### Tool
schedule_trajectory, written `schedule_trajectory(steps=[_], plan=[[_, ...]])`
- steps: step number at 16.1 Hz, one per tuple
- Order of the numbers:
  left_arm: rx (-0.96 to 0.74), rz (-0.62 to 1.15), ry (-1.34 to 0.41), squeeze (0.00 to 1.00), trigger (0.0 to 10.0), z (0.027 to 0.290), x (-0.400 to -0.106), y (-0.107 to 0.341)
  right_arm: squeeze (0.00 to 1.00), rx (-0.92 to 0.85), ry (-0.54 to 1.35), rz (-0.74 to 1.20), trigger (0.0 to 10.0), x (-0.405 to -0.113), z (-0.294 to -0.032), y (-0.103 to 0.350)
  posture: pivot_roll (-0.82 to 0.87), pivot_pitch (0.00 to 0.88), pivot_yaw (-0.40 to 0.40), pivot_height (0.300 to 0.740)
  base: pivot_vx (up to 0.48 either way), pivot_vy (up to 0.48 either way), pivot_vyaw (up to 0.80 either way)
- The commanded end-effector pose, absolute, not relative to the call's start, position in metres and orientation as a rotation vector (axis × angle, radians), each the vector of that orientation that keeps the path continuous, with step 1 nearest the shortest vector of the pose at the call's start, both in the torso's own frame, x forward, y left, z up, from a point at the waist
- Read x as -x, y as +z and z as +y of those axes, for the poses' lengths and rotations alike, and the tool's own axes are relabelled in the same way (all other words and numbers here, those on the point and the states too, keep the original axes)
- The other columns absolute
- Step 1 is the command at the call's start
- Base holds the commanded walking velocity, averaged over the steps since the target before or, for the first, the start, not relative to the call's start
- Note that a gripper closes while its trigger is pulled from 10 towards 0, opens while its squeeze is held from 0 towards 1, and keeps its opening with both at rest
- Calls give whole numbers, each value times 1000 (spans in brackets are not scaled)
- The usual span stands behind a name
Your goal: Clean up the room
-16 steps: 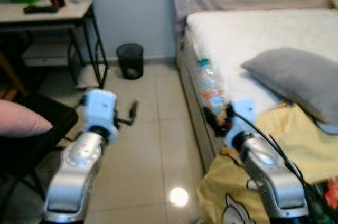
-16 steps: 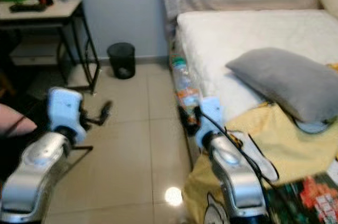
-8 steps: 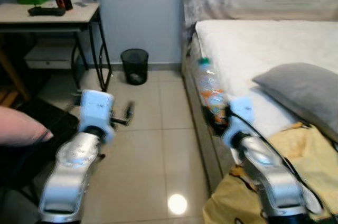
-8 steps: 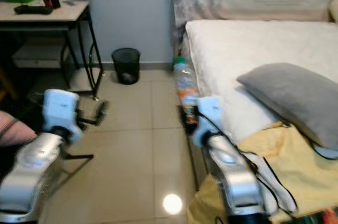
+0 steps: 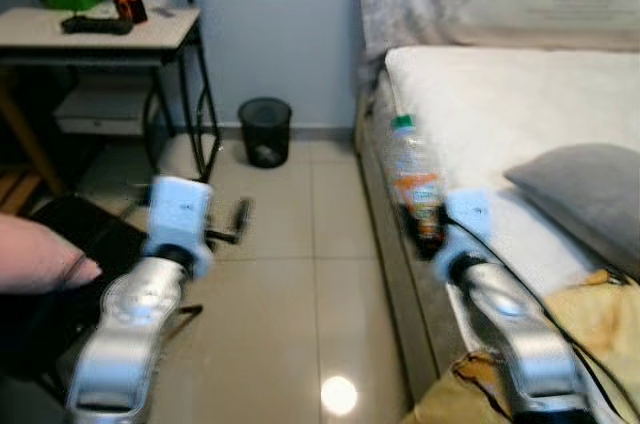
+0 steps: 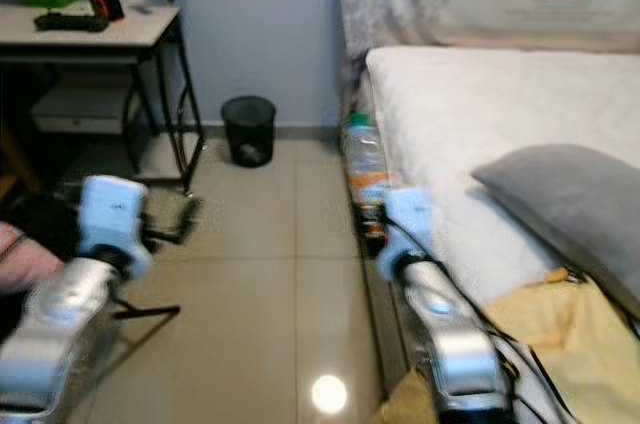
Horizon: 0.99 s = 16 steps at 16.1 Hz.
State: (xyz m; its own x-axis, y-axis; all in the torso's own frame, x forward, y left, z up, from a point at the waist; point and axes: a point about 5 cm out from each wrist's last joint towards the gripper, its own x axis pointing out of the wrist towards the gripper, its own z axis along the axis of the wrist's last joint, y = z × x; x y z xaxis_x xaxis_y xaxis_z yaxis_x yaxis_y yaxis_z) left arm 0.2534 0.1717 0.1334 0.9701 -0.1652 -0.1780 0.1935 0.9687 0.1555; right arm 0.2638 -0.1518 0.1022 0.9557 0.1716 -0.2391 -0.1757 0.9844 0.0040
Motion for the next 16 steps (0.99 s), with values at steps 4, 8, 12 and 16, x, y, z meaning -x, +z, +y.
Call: schedule_trajectory(steps=[4, 8, 12, 16], plan=[[-211, 149, -171, 0, 10000, 180, -252, 140, 0, -22, 195, 220, 10000, -263, -145, 106, -86, 0, -24, 740, 365, 0, 0], [-220, 153, -175, 0, 10000, 181, -250, 140, 0, -21, 217, 221, 10000, -261, -141, 105, -82, 0, -29, 740, 363, 0, 0], [-222, 149, -189, 0, 10000, 177, -252, 140, 0, 8, 233, 216, 10000, -262, -142, 107, -84, 0, -33, 740, 365, 0, 200], [-219, 147, -194, 0, 10000, 176, -252, 139, 0, -2, 211, 222, 10000, -264, -143, 106, -90, 0, -32, 740, 364, 0, 400]])
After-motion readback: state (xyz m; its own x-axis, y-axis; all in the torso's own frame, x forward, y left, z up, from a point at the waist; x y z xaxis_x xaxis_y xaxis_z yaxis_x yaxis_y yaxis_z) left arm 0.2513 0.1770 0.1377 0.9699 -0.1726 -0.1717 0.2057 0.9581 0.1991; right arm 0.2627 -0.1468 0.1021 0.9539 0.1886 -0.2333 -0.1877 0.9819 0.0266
